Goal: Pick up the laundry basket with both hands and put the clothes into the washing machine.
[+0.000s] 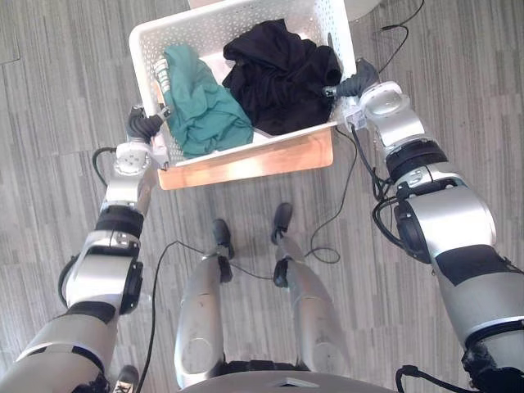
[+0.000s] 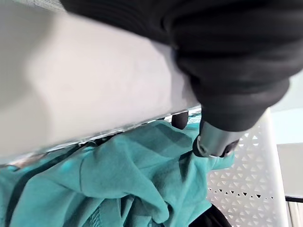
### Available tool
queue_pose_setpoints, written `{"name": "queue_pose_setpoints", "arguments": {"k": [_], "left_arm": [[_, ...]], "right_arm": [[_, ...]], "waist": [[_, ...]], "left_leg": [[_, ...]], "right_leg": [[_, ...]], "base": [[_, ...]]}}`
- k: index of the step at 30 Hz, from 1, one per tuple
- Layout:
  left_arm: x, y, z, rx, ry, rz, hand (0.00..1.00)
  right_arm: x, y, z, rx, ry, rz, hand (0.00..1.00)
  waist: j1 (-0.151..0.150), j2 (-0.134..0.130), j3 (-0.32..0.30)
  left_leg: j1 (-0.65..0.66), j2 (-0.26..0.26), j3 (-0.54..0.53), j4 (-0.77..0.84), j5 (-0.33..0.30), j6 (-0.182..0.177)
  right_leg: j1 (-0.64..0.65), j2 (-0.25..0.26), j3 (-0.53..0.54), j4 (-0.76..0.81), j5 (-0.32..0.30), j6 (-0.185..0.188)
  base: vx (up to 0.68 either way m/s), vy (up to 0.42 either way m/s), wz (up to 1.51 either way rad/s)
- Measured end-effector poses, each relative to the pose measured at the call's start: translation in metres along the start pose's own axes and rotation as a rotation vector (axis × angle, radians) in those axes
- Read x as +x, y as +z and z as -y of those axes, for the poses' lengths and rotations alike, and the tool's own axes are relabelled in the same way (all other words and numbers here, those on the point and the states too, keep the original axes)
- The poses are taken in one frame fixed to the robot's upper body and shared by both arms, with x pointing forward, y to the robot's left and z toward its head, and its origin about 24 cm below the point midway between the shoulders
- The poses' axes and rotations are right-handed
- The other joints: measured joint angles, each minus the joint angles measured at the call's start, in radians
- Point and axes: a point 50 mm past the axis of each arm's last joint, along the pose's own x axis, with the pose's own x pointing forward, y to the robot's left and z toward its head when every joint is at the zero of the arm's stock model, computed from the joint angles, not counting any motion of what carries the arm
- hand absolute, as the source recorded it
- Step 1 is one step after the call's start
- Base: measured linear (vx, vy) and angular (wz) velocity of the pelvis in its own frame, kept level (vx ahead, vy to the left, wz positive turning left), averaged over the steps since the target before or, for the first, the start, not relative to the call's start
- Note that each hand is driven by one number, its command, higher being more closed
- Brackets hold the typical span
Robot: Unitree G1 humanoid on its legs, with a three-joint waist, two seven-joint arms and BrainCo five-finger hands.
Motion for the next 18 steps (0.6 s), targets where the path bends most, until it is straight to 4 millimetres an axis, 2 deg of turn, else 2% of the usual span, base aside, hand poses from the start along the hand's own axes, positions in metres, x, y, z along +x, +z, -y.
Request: {"name": "queue_pose_setpoints", "arguments": {"k": [2, 4, 6, 8, 10, 11, 13, 15, 16, 18], "left_arm": [[-0.009, -0.010, -0.002, -0.076, 0.013, -0.010, 1.00], [-0.021, -0.021, -0.006, -0.136, 0.038, -0.022, 1.00], [-0.037, -0.031, -0.015, -0.214, 0.079, -0.017, 1.00], [-0.053, -0.033, -0.018, -0.260, 0.086, 0.017, 1.00], [-0.069, -0.034, -0.017, -0.281, 0.071, 0.049, 1.00], [-0.079, -0.035, -0.015, -0.293, 0.058, 0.060, 1.00], [-0.090, -0.043, -0.014, -0.293, 0.050, 0.049, 1.00], [-0.104, -0.060, -0.014, -0.292, 0.050, -0.008, 1.00], [-0.108, -0.066, -0.013, -0.289, 0.044, -0.029, 1.00], [-0.129, -0.083, -0.006, -0.293, 0.033, -0.097, 1.00]], "right_arm": [[-0.003, -0.001, -0.003, 0.105, -0.013, 0.034, 1.00], [-0.010, 0.008, -0.008, 0.156, -0.017, 0.121, 1.00], [-0.028, 0.021, -0.014, 0.179, -0.012, 0.262, 1.00], [-0.046, 0.015, -0.016, 0.205, -0.017, 0.342, 1.00], [-0.065, -0.005, -0.014, 0.256, -0.031, 0.374, 1.00], [-0.077, -0.022, -0.013, 0.275, -0.037, 0.366, 1.00], [-0.094, -0.047, -0.015, 0.284, -0.035, 0.338, 1.00], [-0.115, -0.083, -0.021, 0.296, -0.013, 0.255, 1.00], [-0.121, -0.094, -0.022, 0.298, -0.008, 0.225, 1.00], [-0.147, -0.134, -0.025, 0.305, 0.008, 0.101, 1.00]], "waist": [[-0.003, 0.000, 0.000], [-0.003, 0.000, 0.000], [-0.003, 0.000, 0.000], [0.002, 0.000, 0.000], [0.008, 0.000, 0.000], [0.006, 0.000, 0.000], [-0.007, -0.001, -0.008], [-0.032, -0.004, -0.047], [-0.035, -0.003, -0.060], [-0.045, -0.005, -0.083]], "left_leg": [[0.021, -0.001, 0.003, -0.006, 0.000, 0.000], [0.048, -0.002, 0.013, -0.016, -0.001, -0.001], [0.079, 0.003, 0.019, -0.016, -0.010, -0.005], [0.106, 0.006, 0.019, -0.017, -0.015, -0.010], [0.143, 0.002, 0.020, -0.032, -0.016, -0.011], [0.171, -0.005, 0.018, -0.040, -0.016, -0.011], [0.201, -0.017, 0.012, -0.049, -0.024, -0.009], [0.211, -0.025, 0.012, -0.048, -0.044, -0.002], [0.212, -0.027, 0.013, -0.048, -0.047, 0.001], [0.253, -0.028, 0.029, -0.034, -0.059, 0.002]], "right_leg": [[0.018, 0.000, 0.002, -0.004, 0.000, 0.000], [0.036, 0.002, 0.013, -0.008, 0.000, 0.000], [0.067, 0.010, 0.022, -0.020, -0.001, 0.001], [0.098, 0.016, 0.024, -0.033, -0.001, 0.001], [0.129, 0.016, 0.026, -0.033, -0.005, 0.006], [0.154, 0.015, 0.031, -0.033, -0.008, 0.010], [0.182, 0.011, 0.037, -0.036, -0.014, 0.016], [0.199, 0.006, 0.043, -0.048, -0.023, 0.028], [0.200, 0.005, 0.044, -0.049, -0.026, 0.031], [0.231, 0.006, 0.062, -0.044, -0.033, 0.041]], "base": [[0.07, 0.010, -0.03], [0.07, 0.010, -0.12], [0.05, 0.001, -0.12], [0.05, -0.001, -0.04], [0.06, 0.010, 0.00], [0.06, 0.025, 0.01], [0.05, 0.044, 0.00], [0.03, 0.067, -0.01], [0.05, 0.084, -0.07], [0.09, 0.079, -0.26]]}}
